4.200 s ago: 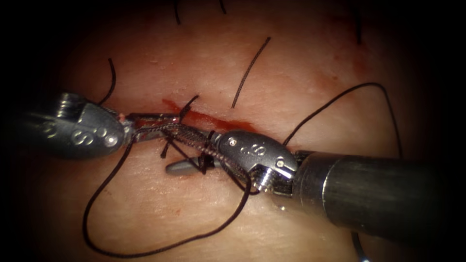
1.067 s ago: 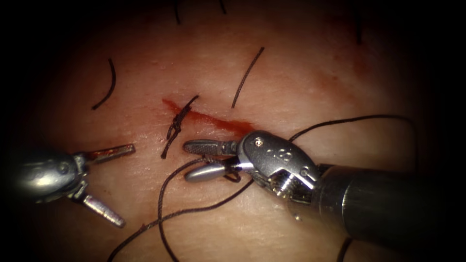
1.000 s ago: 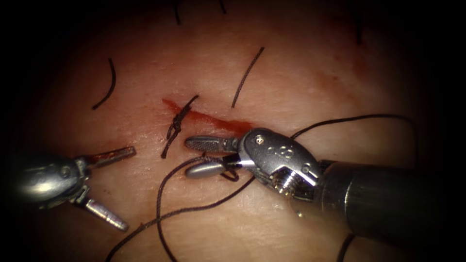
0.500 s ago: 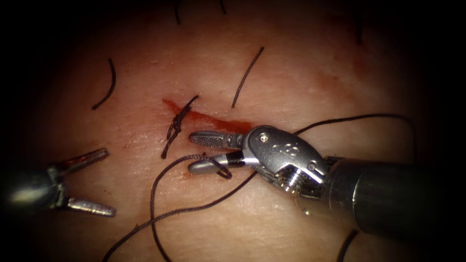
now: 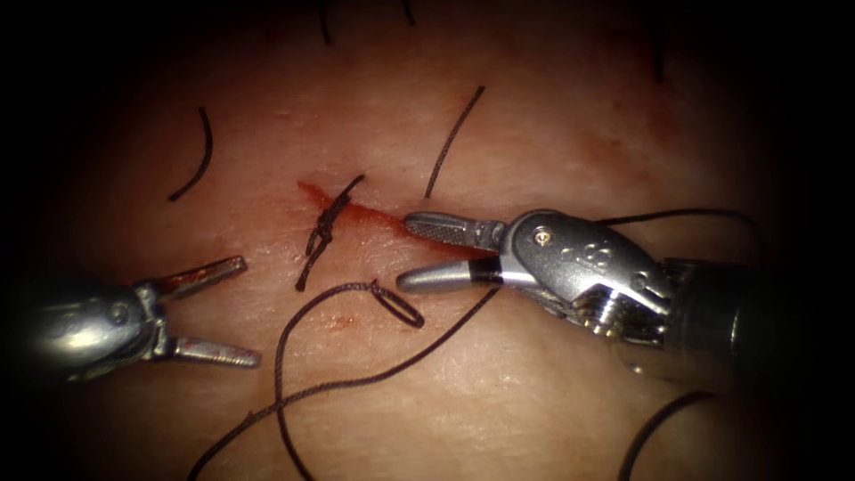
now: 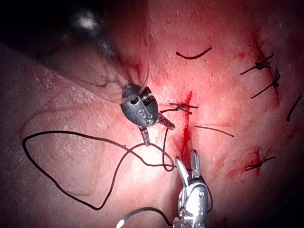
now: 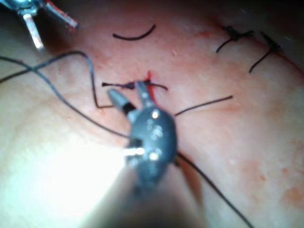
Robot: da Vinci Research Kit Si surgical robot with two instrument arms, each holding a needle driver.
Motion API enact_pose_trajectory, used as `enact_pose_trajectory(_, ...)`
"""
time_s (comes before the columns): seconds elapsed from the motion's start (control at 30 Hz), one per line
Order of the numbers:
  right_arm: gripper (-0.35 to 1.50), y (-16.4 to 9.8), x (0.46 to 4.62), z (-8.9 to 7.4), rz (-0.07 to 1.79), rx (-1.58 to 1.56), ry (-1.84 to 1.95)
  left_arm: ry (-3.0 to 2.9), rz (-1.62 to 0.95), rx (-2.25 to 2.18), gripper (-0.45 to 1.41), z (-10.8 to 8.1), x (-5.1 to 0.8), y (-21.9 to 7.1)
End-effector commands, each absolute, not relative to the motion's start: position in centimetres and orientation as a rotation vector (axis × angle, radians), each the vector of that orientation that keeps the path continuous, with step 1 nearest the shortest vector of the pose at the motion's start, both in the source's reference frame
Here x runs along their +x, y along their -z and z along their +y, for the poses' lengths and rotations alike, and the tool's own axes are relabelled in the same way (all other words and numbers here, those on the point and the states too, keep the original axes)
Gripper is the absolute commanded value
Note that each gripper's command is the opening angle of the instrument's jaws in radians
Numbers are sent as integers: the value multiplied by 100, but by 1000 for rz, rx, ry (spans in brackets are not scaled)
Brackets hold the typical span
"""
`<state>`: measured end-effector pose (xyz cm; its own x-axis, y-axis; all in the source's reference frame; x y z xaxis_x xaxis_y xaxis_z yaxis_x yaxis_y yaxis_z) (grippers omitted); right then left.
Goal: Wound Closure
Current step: Untangle the thread and adjust the positioning of the thread to clear the space
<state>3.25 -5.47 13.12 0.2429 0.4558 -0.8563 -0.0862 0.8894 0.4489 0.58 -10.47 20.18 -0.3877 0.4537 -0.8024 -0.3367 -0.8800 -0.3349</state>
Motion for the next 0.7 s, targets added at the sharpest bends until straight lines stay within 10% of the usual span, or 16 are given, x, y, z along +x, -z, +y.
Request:
enact_pose_trajectory(0.03,46,-1317,323,-547,1271,331,-385,-2310,-110,-1423,62,-1047,49,-2029)
enact_pose_trajectory(0.7,56,-1259,301,-610,1134,381,-157,-2096,-454,-1565,73,-1084,56,-2015)
